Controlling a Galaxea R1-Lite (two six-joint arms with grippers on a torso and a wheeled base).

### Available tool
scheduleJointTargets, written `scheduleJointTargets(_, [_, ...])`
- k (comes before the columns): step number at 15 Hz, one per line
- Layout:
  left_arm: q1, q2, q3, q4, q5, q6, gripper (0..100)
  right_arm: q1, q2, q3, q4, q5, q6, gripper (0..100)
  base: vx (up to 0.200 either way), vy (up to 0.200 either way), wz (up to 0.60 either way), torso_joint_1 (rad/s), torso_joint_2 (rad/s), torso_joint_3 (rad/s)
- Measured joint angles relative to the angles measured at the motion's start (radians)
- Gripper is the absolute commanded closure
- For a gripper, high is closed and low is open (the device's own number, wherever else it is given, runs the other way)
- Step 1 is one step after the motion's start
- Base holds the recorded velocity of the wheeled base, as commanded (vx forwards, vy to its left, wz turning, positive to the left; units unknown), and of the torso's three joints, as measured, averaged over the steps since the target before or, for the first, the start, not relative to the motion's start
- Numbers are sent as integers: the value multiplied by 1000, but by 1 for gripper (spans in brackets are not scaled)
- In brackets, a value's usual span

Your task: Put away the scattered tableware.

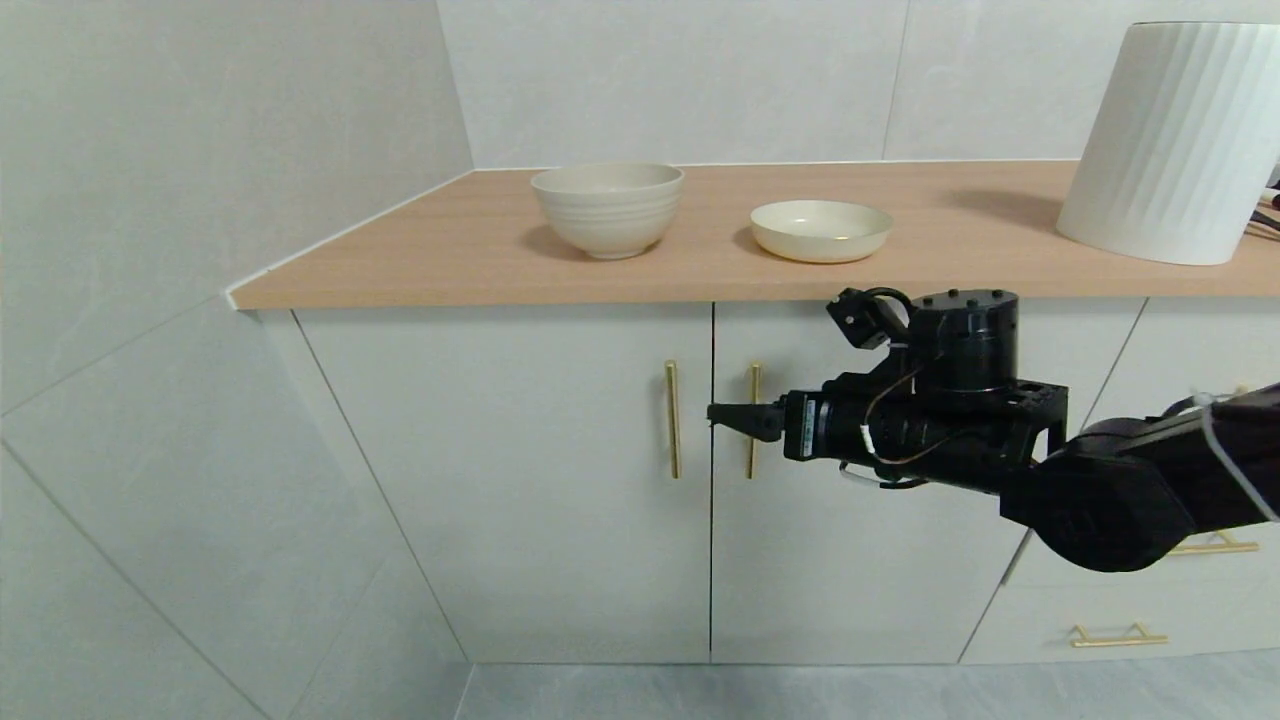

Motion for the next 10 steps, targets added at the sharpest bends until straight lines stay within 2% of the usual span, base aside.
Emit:
scheduleJointTargets(6, [0, 0, 0, 0, 0, 0, 0, 1, 103, -18, -60, -21, 4, 0, 0, 0, 0, 0, 0, 0])
scheduleJointTargets(10, [-1, 0, 0, 0, 0, 0, 0, 4, 148, -26, -186, -61, 39, 0, 0, 0, 0, 0, 0, 0])
